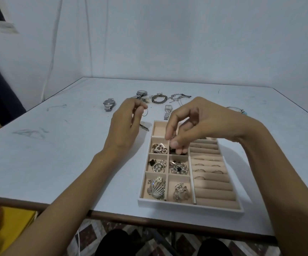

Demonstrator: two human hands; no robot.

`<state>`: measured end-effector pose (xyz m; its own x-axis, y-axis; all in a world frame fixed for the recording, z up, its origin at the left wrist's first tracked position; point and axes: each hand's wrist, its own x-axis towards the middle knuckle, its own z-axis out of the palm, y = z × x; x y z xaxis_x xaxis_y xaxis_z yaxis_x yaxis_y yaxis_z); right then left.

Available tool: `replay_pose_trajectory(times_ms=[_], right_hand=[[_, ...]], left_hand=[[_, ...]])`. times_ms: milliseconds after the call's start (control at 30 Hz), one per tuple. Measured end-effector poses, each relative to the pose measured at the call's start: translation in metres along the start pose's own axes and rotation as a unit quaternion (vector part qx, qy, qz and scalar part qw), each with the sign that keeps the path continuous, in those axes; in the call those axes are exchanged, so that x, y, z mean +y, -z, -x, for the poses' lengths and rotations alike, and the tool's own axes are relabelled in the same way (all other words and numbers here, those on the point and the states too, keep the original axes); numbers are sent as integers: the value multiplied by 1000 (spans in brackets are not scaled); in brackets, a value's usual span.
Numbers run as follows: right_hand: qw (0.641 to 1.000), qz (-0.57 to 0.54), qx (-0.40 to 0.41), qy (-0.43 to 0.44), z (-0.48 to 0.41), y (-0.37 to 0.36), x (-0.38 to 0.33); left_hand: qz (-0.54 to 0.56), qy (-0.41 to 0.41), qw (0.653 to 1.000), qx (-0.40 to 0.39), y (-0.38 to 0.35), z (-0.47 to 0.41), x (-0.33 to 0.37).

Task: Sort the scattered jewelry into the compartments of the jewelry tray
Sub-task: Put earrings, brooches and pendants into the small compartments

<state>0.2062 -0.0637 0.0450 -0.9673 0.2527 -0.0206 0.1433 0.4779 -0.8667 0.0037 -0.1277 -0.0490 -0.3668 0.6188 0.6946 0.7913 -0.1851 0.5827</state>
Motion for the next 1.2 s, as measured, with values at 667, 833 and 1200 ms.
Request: replay_pose_trajectory(times_ms=[667, 833, 1200], right_hand=[[983, 49, -166, -54, 6, -13, 10], [998, 31, 48, -15, 5, -6, 10], [978, -35, 203, 26, -2, -4, 17]], left_hand=[[108, -89, 990, 3, 4, 1, 32], [86, -131, 987, -25, 1, 5, 38], [86, -158, 983, -36, -1, 8, 43]])
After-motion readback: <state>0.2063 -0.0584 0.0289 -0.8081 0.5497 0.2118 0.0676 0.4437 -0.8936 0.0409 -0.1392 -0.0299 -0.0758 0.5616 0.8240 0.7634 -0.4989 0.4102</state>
